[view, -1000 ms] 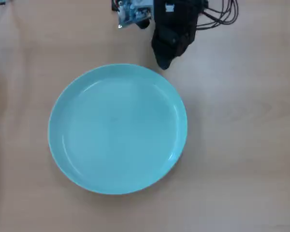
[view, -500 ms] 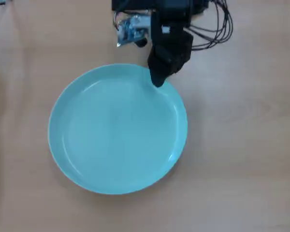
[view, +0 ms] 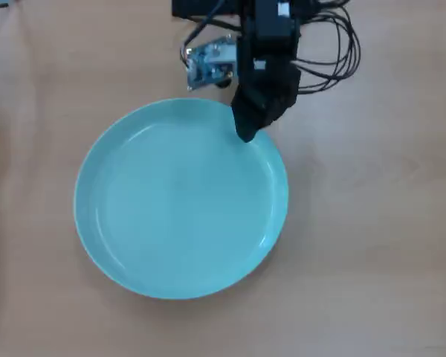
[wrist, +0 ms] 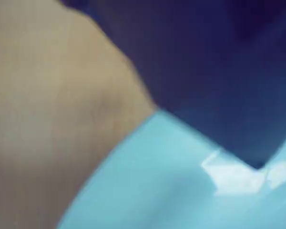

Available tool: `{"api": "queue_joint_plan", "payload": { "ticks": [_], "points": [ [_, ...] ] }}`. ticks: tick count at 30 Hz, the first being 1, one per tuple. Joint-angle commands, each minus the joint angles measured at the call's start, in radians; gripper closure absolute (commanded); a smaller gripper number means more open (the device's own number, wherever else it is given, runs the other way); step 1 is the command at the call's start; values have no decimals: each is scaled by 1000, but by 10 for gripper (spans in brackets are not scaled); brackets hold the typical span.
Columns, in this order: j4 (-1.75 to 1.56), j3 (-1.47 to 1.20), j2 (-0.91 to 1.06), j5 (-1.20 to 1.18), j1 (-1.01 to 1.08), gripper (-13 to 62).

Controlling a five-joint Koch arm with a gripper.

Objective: Move the green bowl from right to left

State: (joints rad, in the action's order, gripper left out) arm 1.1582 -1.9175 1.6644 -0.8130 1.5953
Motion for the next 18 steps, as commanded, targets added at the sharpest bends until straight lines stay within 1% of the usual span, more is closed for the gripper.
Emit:
{"api": "queue_joint_plan", "payload": {
  "ticks": [1,18],
  "points": [
    [-63,23,-31,-15,-5,226],
    [-172,-26,-74,-14,-5,228]
  ]
}}
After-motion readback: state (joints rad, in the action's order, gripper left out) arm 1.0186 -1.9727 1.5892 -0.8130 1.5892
